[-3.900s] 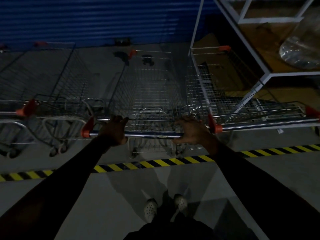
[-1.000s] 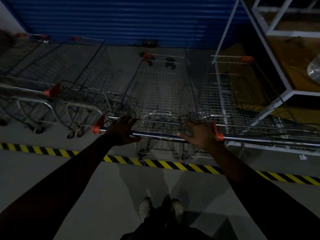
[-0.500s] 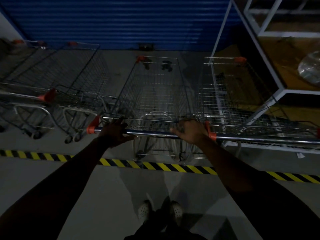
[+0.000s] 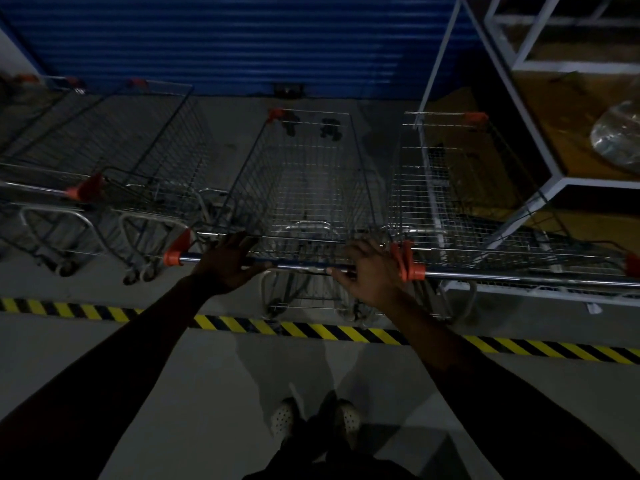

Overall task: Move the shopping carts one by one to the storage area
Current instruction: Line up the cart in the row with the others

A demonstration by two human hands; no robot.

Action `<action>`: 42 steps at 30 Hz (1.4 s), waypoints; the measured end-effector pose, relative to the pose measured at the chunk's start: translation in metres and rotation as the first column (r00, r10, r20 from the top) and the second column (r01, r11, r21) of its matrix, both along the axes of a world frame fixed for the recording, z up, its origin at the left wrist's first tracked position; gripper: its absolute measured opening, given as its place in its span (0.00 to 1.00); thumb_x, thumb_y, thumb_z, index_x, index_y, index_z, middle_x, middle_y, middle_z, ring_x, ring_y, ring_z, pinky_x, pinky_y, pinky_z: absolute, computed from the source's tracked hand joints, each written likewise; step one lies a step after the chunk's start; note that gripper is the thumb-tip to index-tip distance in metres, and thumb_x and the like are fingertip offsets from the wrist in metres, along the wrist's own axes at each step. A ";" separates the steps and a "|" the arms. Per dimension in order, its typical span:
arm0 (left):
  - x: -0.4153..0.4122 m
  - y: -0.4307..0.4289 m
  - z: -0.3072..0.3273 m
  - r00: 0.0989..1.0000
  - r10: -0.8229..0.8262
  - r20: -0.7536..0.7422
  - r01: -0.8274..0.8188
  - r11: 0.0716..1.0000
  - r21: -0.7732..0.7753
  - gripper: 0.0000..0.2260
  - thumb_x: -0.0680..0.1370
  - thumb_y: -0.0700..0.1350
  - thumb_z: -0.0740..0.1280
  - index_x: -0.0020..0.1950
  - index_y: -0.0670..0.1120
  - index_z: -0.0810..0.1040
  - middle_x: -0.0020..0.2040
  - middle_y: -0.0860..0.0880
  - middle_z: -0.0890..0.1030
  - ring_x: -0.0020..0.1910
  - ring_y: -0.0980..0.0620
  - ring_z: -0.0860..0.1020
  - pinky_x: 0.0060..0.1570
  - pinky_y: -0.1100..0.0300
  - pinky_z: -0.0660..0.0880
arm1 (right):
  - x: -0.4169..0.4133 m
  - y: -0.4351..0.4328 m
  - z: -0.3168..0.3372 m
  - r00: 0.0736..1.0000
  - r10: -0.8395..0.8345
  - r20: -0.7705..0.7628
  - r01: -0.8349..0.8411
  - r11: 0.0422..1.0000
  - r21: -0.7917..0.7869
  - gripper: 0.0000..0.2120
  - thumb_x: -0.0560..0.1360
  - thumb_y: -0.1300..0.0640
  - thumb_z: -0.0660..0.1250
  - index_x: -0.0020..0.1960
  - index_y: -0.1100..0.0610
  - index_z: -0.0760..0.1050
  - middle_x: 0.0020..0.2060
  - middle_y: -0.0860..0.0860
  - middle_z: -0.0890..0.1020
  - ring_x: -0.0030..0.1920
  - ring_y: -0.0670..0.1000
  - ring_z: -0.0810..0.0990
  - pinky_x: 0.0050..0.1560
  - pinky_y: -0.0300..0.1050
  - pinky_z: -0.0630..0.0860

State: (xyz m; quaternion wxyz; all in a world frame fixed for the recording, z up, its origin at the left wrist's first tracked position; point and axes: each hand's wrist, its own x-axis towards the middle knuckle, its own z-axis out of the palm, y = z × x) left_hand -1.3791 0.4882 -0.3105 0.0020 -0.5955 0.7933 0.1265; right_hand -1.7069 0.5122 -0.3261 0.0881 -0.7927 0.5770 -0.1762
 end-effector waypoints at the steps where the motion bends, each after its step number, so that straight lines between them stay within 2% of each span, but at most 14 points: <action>1: -0.005 0.002 0.002 1.000 0.001 -0.022 -0.001 1.000 -0.010 0.47 0.72 0.79 0.41 0.76 0.47 0.68 0.75 0.41 0.68 0.74 0.39 0.66 0.70 0.38 0.64 | 0.004 0.005 -0.003 0.999 0.003 0.047 -0.002 1.000 -0.026 0.30 0.74 0.32 0.58 0.59 0.54 0.81 0.59 0.52 0.81 0.63 0.56 0.75 0.59 0.52 0.75; 8: -0.013 0.006 0.013 0.987 -0.040 -0.156 0.021 0.992 -0.120 0.37 0.79 0.70 0.50 0.77 0.44 0.65 0.74 0.39 0.68 0.72 0.38 0.68 0.66 0.39 0.70 | 0.031 0.005 0.000 0.962 0.041 0.270 -0.016 0.995 -0.096 0.32 0.76 0.34 0.62 0.70 0.56 0.73 0.66 0.54 0.76 0.66 0.56 0.72 0.63 0.53 0.74; 12: -0.001 0.009 0.040 0.976 -0.008 -0.215 -0.045 0.969 -0.242 0.37 0.79 0.70 0.49 0.78 0.45 0.62 0.76 0.40 0.65 0.74 0.39 0.65 0.69 0.40 0.66 | 0.059 -0.005 0.021 0.922 0.096 0.374 -0.045 0.989 -0.142 0.33 0.76 0.37 0.64 0.72 0.57 0.69 0.71 0.56 0.71 0.71 0.56 0.68 0.68 0.50 0.68; 15: 0.023 0.008 0.056 0.964 -0.031 -0.263 -0.059 0.943 -0.326 0.36 0.80 0.68 0.51 0.79 0.44 0.61 0.77 0.39 0.64 0.75 0.39 0.64 0.70 0.41 0.66 | 0.091 -0.014 0.042 0.909 0.132 0.395 -0.059 0.980 -0.192 0.34 0.76 0.37 0.64 0.73 0.59 0.68 0.71 0.57 0.70 0.71 0.57 0.67 0.68 0.50 0.68; 19: 0.067 0.007 0.073 0.922 -0.018 -0.387 -0.152 0.902 -0.404 0.33 0.80 0.64 0.56 0.78 0.43 0.62 0.77 0.40 0.64 0.75 0.41 0.64 0.71 0.44 0.66 | 0.146 -0.025 0.071 0.862 0.157 0.481 -0.052 0.973 -0.226 0.38 0.76 0.33 0.62 0.75 0.60 0.66 0.73 0.58 0.69 0.73 0.57 0.66 0.70 0.45 0.64; 22: 0.114 0.005 0.088 0.902 -0.029 -0.430 -0.189 0.870 -0.456 0.31 0.81 0.59 0.60 0.78 0.43 0.62 0.76 0.40 0.65 0.74 0.42 0.65 0.71 0.44 0.65 | 0.196 -0.031 0.091 0.825 0.201 0.528 -0.050 0.957 -0.287 0.37 0.77 0.35 0.62 0.74 0.60 0.66 0.72 0.58 0.70 0.72 0.57 0.68 0.70 0.47 0.67; 26: 0.189 0.008 0.111 0.885 -0.037 -0.464 -0.239 0.819 -0.521 0.32 0.81 0.62 0.57 0.77 0.41 0.64 0.74 0.40 0.67 0.73 0.43 0.66 0.71 0.48 0.65 | 0.270 -0.038 0.112 0.781 0.247 0.574 -0.042 0.937 -0.346 0.36 0.77 0.37 0.63 0.74 0.62 0.66 0.71 0.58 0.70 0.71 0.57 0.69 0.70 0.49 0.68; 32: 0.296 0.008 0.141 0.885 -0.028 -0.465 -0.289 0.750 -0.595 0.31 0.81 0.60 0.58 0.76 0.40 0.66 0.74 0.40 0.68 0.72 0.45 0.67 0.69 0.64 0.60 | 0.377 -0.048 0.141 0.720 0.323 0.614 -0.076 0.916 -0.393 0.36 0.78 0.39 0.64 0.75 0.63 0.64 0.72 0.59 0.70 0.72 0.56 0.68 0.71 0.53 0.68; 34: 0.325 0.007 0.145 0.893 -0.019 -0.449 -0.289 0.740 -0.607 0.30 0.81 0.60 0.58 0.76 0.39 0.65 0.74 0.39 0.68 0.72 0.44 0.67 0.69 0.59 0.62 | 0.408 -0.052 0.146 0.706 0.349 0.616 -0.108 0.913 -0.394 0.37 0.78 0.37 0.63 0.75 0.63 0.65 0.72 0.59 0.69 0.73 0.57 0.68 0.72 0.51 0.67; 37: 0.365 0.001 0.145 0.907 0.026 -0.421 -0.306 0.728 -0.614 0.30 0.81 0.59 0.59 0.76 0.39 0.65 0.74 0.39 0.68 0.72 0.44 0.68 0.68 0.55 0.64 | 0.448 -0.062 0.148 0.707 0.378 0.598 -0.151 0.907 -0.394 0.36 0.77 0.38 0.63 0.74 0.62 0.66 0.72 0.59 0.69 0.73 0.54 0.66 0.71 0.33 0.59; 38: 0.378 -0.001 0.145 0.908 0.052 -0.415 -0.320 0.725 -0.609 0.30 0.81 0.59 0.59 0.76 0.40 0.65 0.74 0.39 0.68 0.72 0.44 0.67 0.68 0.54 0.64 | 0.459 -0.067 0.148 0.706 0.387 0.593 -0.170 0.906 -0.388 0.36 0.77 0.37 0.63 0.74 0.61 0.66 0.72 0.58 0.69 0.72 0.52 0.65 0.70 0.30 0.57; 40: 0.401 -0.009 0.141 0.909 0.086 -0.407 -0.336 0.729 -0.596 0.30 0.81 0.59 0.59 0.76 0.41 0.65 0.74 0.39 0.68 0.73 0.43 0.67 0.70 0.50 0.65 | 0.483 -0.079 0.144 0.701 0.390 0.598 -0.214 0.914 -0.345 0.37 0.76 0.34 0.61 0.75 0.57 0.65 0.73 0.55 0.68 0.72 0.50 0.65 0.68 0.30 0.59; 42: 0.423 -0.019 0.137 0.914 0.109 -0.392 -0.340 0.733 -0.589 0.30 0.81 0.60 0.59 0.76 0.41 0.65 0.73 0.39 0.69 0.72 0.43 0.67 0.69 0.48 0.67 | 0.505 -0.095 0.139 0.699 0.366 0.614 -0.234 0.929 -0.287 0.37 0.74 0.33 0.62 0.76 0.53 0.64 0.73 0.52 0.68 0.72 0.49 0.65 0.66 0.36 0.63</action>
